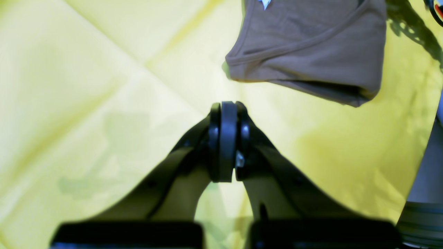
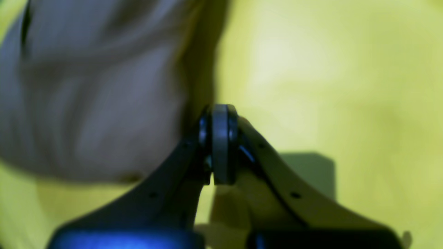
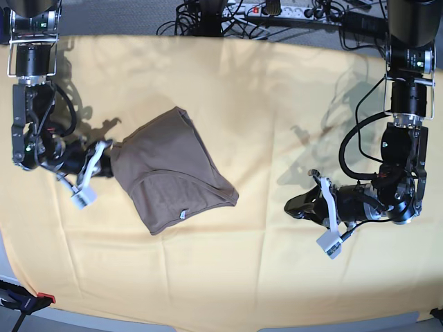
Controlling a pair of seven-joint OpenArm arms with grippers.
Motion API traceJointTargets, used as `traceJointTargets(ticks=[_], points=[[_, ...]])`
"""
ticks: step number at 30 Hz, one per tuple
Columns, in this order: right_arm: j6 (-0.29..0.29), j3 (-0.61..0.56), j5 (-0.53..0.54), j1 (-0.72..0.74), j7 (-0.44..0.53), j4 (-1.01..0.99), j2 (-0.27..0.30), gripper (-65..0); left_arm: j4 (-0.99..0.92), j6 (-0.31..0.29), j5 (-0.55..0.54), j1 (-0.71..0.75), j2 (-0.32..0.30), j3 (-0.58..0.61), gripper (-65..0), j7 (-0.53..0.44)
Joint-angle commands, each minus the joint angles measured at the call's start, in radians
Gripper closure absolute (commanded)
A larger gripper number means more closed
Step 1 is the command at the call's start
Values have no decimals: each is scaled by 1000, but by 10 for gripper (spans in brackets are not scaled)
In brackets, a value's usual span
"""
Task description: Fold the T-shirt properly
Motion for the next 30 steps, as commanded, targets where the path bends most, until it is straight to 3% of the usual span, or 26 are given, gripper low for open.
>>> traceJointTargets(ticks=[1, 3, 7, 11, 16, 20, 24, 27, 30], points=[[2, 2, 21, 20, 13, 12, 18, 0, 16, -3, -24, -29, -10, -9, 0, -18], [2, 3, 52, 6, -11, 21, 21, 0, 16, -4, -24, -29, -11, -9, 0, -18], [2, 5, 213, -58, -108, 100, 45, 0, 16, -11, -24, -29, -11, -9, 0, -9], [2, 5, 280, -177, -117, 245, 51, 0, 16, -11, -25, -29, -11, -10, 0, -6], [2, 5, 267, -300, -106, 423, 51, 0, 16, -11, -47, -29, -10, -9, 0, -6], [2, 31, 163, -321, -100, 479, 51, 0, 16, -11, -46, -29, -11, -10, 0, -2], [0, 134, 88, -315, -63, 479, 51, 0, 16, -10, -51, -28, -13, -10, 0, 25], [2, 243, 182, -315, -53, 480, 51, 0, 17, -31, -114, -29, -14, -10, 0, 61], [2, 347, 373, -323, -88, 480, 51, 0, 18, -56, -215, -28, -27, -10, 0, 111]])
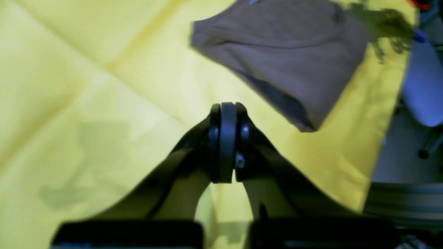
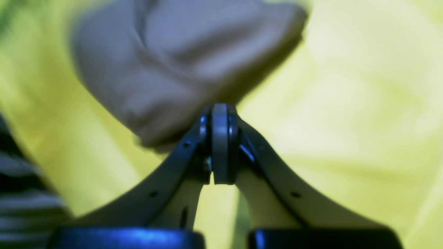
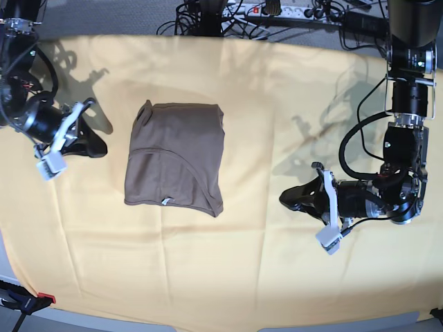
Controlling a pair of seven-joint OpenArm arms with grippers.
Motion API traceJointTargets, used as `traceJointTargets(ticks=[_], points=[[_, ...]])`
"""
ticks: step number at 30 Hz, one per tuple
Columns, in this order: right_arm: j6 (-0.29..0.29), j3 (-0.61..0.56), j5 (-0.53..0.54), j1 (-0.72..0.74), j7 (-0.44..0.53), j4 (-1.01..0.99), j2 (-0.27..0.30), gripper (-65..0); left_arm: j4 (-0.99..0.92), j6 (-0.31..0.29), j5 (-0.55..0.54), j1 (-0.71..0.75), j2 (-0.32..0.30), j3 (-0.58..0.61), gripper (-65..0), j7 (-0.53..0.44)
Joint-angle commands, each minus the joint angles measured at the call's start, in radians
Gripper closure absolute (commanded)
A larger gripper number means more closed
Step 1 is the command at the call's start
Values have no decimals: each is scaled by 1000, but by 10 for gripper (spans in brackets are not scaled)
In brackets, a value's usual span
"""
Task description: Fold the T-shirt properly
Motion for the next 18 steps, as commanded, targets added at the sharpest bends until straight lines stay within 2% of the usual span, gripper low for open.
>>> traceJointTargets(ticks=[1, 5, 8, 11, 18], points=[[6, 36, 78, 3, -6, 16, 17, 0, 16, -11, -60, -26, -20, -10, 0, 10], [6, 148, 319, -26, -166, 16, 3, 0, 74, -15, -120, 40, -51, -27, 0, 57], [6, 225, 322, -55, -286, 21, 4, 0, 164, -15, -143, 127, -79, -70, 0, 71], [6, 298, 322, -99, -299, 64, 5, 0, 279, -15, -185, 224, -112, -146, 0, 110], [6, 436, 322, -320, -298, 245, 3, 0, 549, -14, -240, 551, -194, -424, 0, 110]])
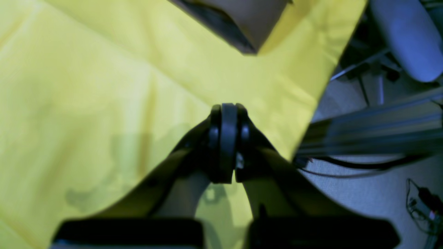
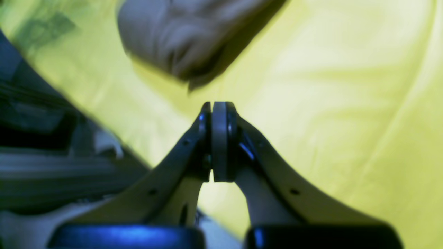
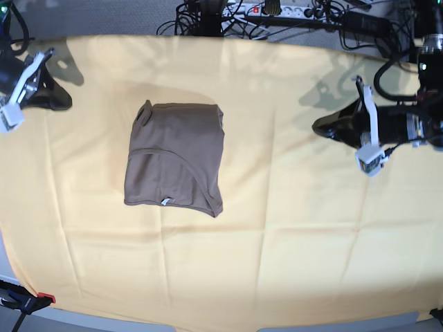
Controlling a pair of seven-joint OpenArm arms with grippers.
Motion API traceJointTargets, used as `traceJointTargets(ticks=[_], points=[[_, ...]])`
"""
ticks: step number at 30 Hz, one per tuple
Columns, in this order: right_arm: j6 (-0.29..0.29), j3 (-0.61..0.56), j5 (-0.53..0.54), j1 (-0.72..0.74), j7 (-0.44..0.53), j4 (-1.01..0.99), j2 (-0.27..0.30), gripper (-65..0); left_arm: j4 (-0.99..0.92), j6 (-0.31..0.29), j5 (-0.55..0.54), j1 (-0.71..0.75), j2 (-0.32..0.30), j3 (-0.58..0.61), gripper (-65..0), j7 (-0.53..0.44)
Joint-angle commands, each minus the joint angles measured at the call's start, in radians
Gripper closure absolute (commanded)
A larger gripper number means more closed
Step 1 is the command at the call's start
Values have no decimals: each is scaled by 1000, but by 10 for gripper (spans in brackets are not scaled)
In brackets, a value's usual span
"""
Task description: Fold the T-shirt properly
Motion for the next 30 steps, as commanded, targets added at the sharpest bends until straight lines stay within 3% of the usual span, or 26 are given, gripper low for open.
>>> traceJointTargets(ticks=[1, 9, 13, 16, 20, 23, 25, 30], points=[[0, 34, 28, -27, 28, 34, 21, 0, 45, -3, -48, 32, -25, -49, 0, -13], [0, 195, 28, -289, 28, 125, -7, 0, 255, 43, -66, 433, -15, -379, 0, -13], [0, 208, 28, -394, -8, 125, -45, 0, 328, 50, -66, 644, -12, -497, 0, -13], [0, 207, 28, -476, -44, 125, -86, 0, 349, 50, -66, 793, 30, -549, 0, -13], [0, 182, 28, -601, -44, 102, -142, 0, 343, 43, -66, 956, 134, -549, 0, -13], [0, 103, 28, -674, -44, 27, -142, 0, 320, -13, -26, 1046, 229, -522, 0, -13], [0, 30, 28, -691, -44, -45, -142, 0, 286, -13, -16, 1083, 280, -485, 0, -13], [0, -160, 28, -648, -8, -227, -142, 0, 145, -13, 120, 1099, 333, -344, 0, -13]])
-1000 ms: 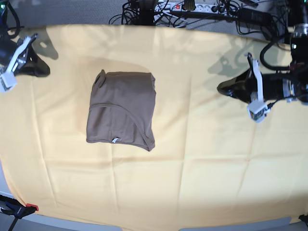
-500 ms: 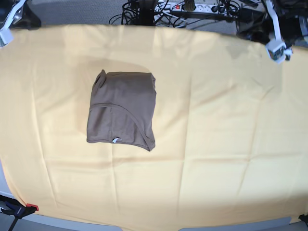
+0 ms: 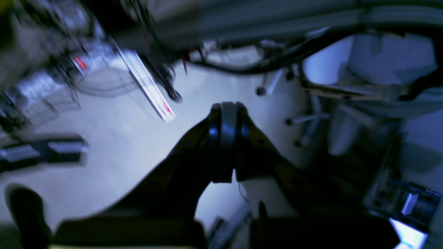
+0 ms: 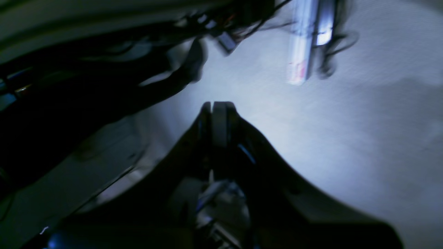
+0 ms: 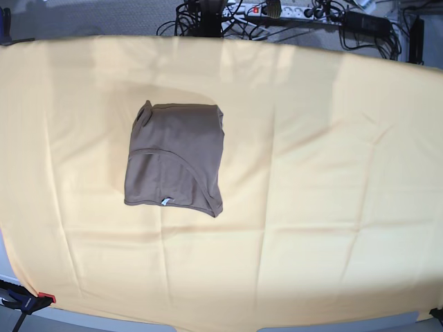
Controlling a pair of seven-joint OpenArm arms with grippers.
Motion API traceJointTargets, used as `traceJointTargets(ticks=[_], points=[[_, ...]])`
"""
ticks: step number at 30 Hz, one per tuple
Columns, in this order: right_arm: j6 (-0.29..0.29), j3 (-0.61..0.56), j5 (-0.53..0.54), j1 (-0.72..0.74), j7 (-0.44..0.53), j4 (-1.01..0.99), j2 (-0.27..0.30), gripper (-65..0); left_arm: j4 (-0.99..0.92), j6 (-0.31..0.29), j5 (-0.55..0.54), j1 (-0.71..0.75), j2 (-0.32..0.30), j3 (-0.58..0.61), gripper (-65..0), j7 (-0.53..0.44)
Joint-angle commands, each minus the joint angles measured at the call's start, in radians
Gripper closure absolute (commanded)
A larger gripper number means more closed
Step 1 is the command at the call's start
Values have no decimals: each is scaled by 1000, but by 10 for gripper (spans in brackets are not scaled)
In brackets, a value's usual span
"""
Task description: Fold the T-shirt properly
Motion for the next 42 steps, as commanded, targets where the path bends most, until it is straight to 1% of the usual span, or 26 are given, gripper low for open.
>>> traceJointTargets(ticks=[1, 4, 8, 10, 16, 18, 20, 21, 23, 25, 28, 30, 31, 32, 34, 35, 36, 37, 39, 42], points=[[0, -25, -37, 4, 39, -24, 10, 0, -25, -4, 15, 13, -4, 24, 0, -28], [0, -122, -205, 81, 149, -145, 11, 0, -143, -4, 127, -37, -3, 117, 0, -127], [0, -241, -375, 200, 272, -320, 12, 0, -327, -4, 228, -153, -3, 231, 0, -209], [0, -299, -459, 265, 346, -410, 12, 0, -427, 3, 301, -230, -3, 283, 0, -267], [0, -472, -755, 454, 653, -666, 11, 0, -754, 82, 557, -483, -3, 417, 0, -468], [0, -531, -846, 512, 756, -750, 11, 0, -873, 89, 623, -557, -3, 459, 0, -542], [0, -586, -933, 558, 866, -827, 9, 0, -991, 88, 692, -616, -3, 496, 0, -648], [-37, -613, -984, 579, 927, -864, 6, 0, -1053, 88, 725, -645, -3, 513, 0, -711], [-138, -660, -1085, 614, 1045, -932, -3, 0, -1172, 88, 772, -697, 0, 545, 0, -825], [-224, -693, -1169, 645, 1124, -980, -21, 0, -1283, 89, 823, -748, 15, 565, 0, -948], [-291, -719, -1270, 685, 1183, -1019, -58, 0, -1416, 89, 906, -820, 60, 569, 0, -1078], [-336, -725, -1315, 710, 1191, -1037, -89, 0, -1484, 90, 978, -856, 93, 569, 0, -1164], [-358, -727, -1324, 721, 1191, -1046, -105, 0, -1511, 100, 1014, -867, 111, 569, 0, -1209], [-373, -727, -1335, 730, 1191, -1055, -120, 0, -1532, 131, 1048, -875, 129, 569, 0, -1247], [-394, -727, -1350, 748, 1190, -1072, -147, 0, -1550, 237, 1098, -877, 167, 569, 0, -1305], [-395, -727, -1357, 755, 1190, -1075, -156, 0, -1550, 289, 1107, -875, 185, 569, 0, -1318], [-394, -727, -1361, 759, 1187, -1075, -164, 0, -1550, 327, 1106, -874, 201, 569, 0, -1318], [-389, -727, -1360, 759, 1188, -1075, -170, 0, -1549, 347, 1102, -875, 215, 569, 0, -1318], [-385, -727, -1361, 758, 1187, -1075, -187, 0, -1546, 352, 1083, -874, 241, 569, 0, -1317], [-401, -727, -1367, 756, 1188, -1075, -209, 0, -1546, 352, 1083, -874, 272, 573, 0, -1314]])
